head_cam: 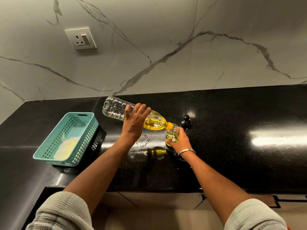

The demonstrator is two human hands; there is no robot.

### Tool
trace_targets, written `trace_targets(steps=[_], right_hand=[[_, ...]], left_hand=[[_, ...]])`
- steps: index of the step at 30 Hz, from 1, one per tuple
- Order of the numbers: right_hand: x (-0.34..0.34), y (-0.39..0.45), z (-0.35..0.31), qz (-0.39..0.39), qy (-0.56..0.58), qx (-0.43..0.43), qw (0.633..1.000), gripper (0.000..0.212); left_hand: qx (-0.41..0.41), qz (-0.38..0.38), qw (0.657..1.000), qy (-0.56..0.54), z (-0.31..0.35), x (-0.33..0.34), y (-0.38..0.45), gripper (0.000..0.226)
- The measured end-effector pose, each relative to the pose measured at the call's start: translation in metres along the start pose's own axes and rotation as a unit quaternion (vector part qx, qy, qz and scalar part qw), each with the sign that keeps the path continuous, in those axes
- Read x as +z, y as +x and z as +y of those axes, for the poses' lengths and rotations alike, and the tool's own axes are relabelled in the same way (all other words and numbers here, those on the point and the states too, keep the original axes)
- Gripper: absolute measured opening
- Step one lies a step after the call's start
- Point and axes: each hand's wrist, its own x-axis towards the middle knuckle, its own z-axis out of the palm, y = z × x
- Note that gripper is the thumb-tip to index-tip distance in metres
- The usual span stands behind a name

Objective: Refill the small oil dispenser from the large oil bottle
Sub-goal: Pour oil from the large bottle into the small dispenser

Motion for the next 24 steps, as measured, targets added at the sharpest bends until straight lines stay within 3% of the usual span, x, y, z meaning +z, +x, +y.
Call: trace_targets(steps=[24], right_hand=[[0.0004,-0.0002,0.0006,0.002,-0.005,0.003,1.000,0.060]], left_hand=[[0.001,0.014,1.000,-0.008,0.0007,-0.0012,0.0000,0.077]])
